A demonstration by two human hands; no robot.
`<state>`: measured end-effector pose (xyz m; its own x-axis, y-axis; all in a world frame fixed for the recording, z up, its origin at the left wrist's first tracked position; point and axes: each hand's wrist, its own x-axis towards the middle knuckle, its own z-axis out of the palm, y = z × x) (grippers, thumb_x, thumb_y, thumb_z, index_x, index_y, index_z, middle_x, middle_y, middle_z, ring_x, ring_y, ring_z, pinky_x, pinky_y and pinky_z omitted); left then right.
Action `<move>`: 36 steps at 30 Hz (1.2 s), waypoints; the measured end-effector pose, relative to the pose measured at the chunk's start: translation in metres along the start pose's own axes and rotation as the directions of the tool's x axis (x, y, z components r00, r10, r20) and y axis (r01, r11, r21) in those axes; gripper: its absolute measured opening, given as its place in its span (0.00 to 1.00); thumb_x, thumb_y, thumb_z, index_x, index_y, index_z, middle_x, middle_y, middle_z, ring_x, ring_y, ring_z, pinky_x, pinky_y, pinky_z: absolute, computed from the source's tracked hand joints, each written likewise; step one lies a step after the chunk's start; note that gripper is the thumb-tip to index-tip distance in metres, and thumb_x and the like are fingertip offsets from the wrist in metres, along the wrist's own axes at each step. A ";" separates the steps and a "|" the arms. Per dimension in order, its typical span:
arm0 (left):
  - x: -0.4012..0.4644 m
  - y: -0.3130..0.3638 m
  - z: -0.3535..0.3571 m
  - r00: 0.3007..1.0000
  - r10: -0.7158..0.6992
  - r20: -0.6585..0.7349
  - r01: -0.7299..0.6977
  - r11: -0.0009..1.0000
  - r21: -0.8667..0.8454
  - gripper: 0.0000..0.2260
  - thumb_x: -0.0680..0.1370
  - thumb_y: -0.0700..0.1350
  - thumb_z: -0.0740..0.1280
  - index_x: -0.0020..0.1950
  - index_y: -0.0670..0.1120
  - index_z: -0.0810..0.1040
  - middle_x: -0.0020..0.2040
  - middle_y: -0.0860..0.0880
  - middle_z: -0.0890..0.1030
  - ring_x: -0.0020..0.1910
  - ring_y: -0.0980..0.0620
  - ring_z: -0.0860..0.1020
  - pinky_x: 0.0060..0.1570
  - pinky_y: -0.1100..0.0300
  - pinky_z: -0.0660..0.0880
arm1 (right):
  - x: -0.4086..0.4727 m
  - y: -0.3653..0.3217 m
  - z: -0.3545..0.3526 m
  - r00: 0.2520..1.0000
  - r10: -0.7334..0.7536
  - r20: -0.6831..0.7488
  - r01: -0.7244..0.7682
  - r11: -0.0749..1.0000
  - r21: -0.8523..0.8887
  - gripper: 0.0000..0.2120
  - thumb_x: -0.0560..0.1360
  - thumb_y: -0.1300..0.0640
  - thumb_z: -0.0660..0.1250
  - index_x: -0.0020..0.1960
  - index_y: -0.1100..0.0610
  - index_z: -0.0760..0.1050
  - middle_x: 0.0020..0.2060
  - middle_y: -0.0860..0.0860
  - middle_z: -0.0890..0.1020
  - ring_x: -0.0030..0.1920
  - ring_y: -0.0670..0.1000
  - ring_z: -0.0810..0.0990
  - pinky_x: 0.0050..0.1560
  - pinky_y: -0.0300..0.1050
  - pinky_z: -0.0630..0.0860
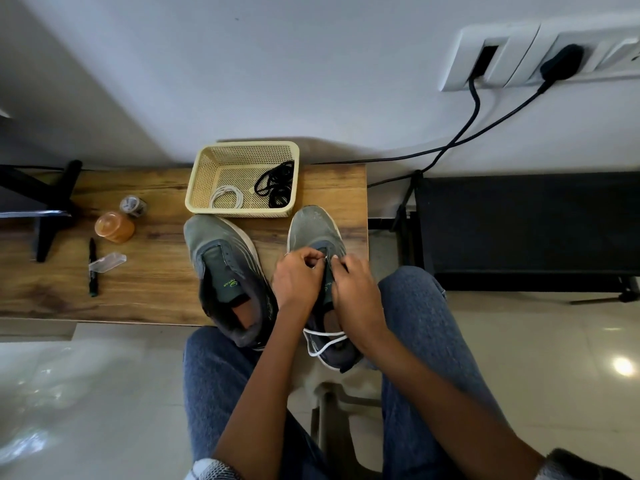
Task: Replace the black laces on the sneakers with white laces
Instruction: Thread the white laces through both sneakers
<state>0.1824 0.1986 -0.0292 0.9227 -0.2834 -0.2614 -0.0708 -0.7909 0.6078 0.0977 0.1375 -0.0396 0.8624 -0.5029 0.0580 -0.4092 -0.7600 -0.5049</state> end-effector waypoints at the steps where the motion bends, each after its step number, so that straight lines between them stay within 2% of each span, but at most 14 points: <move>1: 0.000 -0.002 0.001 1.000 -0.005 -0.006 0.005 1.000 -0.021 0.04 0.75 0.46 0.69 0.45 0.53 0.83 0.43 0.54 0.84 0.45 0.53 0.80 0.47 0.56 0.77 | -0.001 -0.001 0.000 1.000 -0.016 -0.007 0.016 1.000 -0.021 0.24 0.59 0.69 0.77 0.54 0.68 0.78 0.42 0.59 0.79 0.40 0.59 0.78 0.34 0.46 0.76; 5: 0.000 -0.006 0.006 1.000 -0.014 -0.024 0.012 0.997 -0.082 0.03 0.75 0.46 0.69 0.44 0.52 0.83 0.42 0.54 0.83 0.46 0.52 0.80 0.48 0.54 0.77 | -0.002 -0.002 -0.002 0.999 -0.039 -0.001 0.039 0.998 -0.040 0.25 0.57 0.70 0.77 0.54 0.69 0.78 0.42 0.59 0.80 0.39 0.60 0.78 0.34 0.48 0.77; 9: 0.001 -0.008 0.009 0.999 -0.026 -0.025 0.024 0.995 -0.098 0.03 0.76 0.47 0.69 0.44 0.53 0.82 0.43 0.55 0.83 0.49 0.52 0.79 0.50 0.54 0.75 | 0.000 -0.001 -0.001 0.999 -0.044 0.002 0.044 0.999 -0.017 0.19 0.63 0.68 0.71 0.54 0.70 0.77 0.42 0.60 0.79 0.39 0.61 0.78 0.34 0.50 0.77; 12: 0.002 -0.007 0.011 0.999 -0.032 -0.035 0.028 0.994 -0.106 0.03 0.75 0.47 0.68 0.44 0.54 0.82 0.43 0.56 0.83 0.50 0.52 0.79 0.53 0.53 0.72 | 0.001 -0.001 -0.006 0.999 0.008 0.053 -0.010 0.999 0.051 0.19 0.70 0.63 0.61 0.59 0.69 0.75 0.46 0.60 0.77 0.47 0.61 0.76 0.43 0.53 0.77; 13: 0.002 -0.008 0.011 0.998 -0.039 -0.045 0.034 0.995 -0.097 0.03 0.75 0.48 0.68 0.44 0.55 0.82 0.43 0.56 0.83 0.50 0.53 0.79 0.55 0.52 0.70 | 0.003 0.000 -0.007 0.996 0.036 0.076 -0.041 0.997 0.069 0.19 0.72 0.62 0.61 0.61 0.67 0.75 0.49 0.59 0.77 0.51 0.59 0.75 0.47 0.52 0.75; 15: 0.002 -0.008 0.012 0.997 -0.049 -0.061 0.044 0.997 -0.066 0.04 0.75 0.49 0.68 0.45 0.56 0.82 0.44 0.57 0.83 0.52 0.54 0.77 0.56 0.51 0.65 | 0.007 -0.001 -0.009 0.992 0.104 0.077 -0.113 0.987 0.112 0.16 0.75 0.57 0.62 0.59 0.64 0.76 0.50 0.57 0.76 0.54 0.56 0.73 0.49 0.48 0.71; 19: 0.003 -0.008 0.012 0.997 -0.047 -0.065 0.046 0.999 -0.018 0.04 0.76 0.50 0.67 0.47 0.57 0.82 0.46 0.57 0.83 0.54 0.53 0.76 0.53 0.53 0.59 | 0.024 0.000 -0.014 0.971 0.218 0.094 -0.233 0.954 0.189 0.14 0.74 0.51 0.66 0.54 0.60 0.78 0.48 0.56 0.78 0.52 0.55 0.76 0.47 0.45 0.71; 24: 0.005 -0.006 0.015 0.996 -0.050 -0.069 0.052 0.998 0.023 0.05 0.76 0.54 0.67 0.47 0.57 0.82 0.48 0.56 0.83 0.55 0.52 0.76 0.52 0.53 0.58 | 0.039 0.006 -0.019 0.938 0.254 0.234 -0.307 0.924 0.229 0.07 0.70 0.57 0.66 0.44 0.58 0.80 0.39 0.55 0.81 0.42 0.54 0.78 0.40 0.44 0.72; 25: 0.005 -0.005 0.015 0.996 -0.055 -0.067 0.057 0.998 0.026 0.05 0.76 0.54 0.67 0.47 0.57 0.82 0.48 0.55 0.83 0.55 0.52 0.75 0.52 0.53 0.58 | 0.042 0.008 -0.020 0.928 0.259 0.267 -0.324 0.916 0.236 0.07 0.69 0.58 0.66 0.44 0.58 0.81 0.38 0.54 0.82 0.42 0.54 0.79 0.41 0.45 0.74; 28: 0.006 -0.003 0.015 0.997 -0.049 -0.062 0.052 0.998 0.047 0.06 0.77 0.54 0.66 0.48 0.56 0.82 0.48 0.55 0.82 0.55 0.52 0.75 0.49 0.54 0.56 | 0.050 0.011 -0.022 0.908 0.275 0.316 -0.345 0.918 0.194 0.10 0.71 0.56 0.66 0.48 0.56 0.82 0.43 0.54 0.84 0.48 0.54 0.81 0.47 0.47 0.78; 32: 0.007 -0.005 0.015 0.998 -0.028 -0.050 0.032 0.996 0.082 0.06 0.77 0.54 0.66 0.48 0.56 0.81 0.47 0.55 0.82 0.55 0.52 0.75 0.48 0.54 0.56 | 0.058 0.002 -0.018 0.938 0.260 0.229 -0.254 0.966 -0.054 0.10 0.76 0.52 0.66 0.51 0.57 0.80 0.48 0.55 0.82 0.52 0.58 0.79 0.45 0.46 0.74; 36: 0.005 -0.006 0.013 0.998 -0.006 -0.067 0.013 0.995 0.094 0.06 0.77 0.54 0.65 0.49 0.56 0.81 0.47 0.55 0.82 0.54 0.52 0.76 0.49 0.54 0.58 | 0.067 0.003 -0.016 0.948 0.216 0.235 -0.217 0.976 -0.021 0.08 0.76 0.60 0.64 0.49 0.60 0.81 0.46 0.57 0.83 0.50 0.59 0.80 0.45 0.47 0.75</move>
<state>0.1824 0.1950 -0.0442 0.9465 -0.2412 -0.2143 -0.0943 -0.8420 0.5312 0.1494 0.0945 -0.0232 0.7990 -0.5438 -0.2568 -0.5930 -0.6413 -0.4869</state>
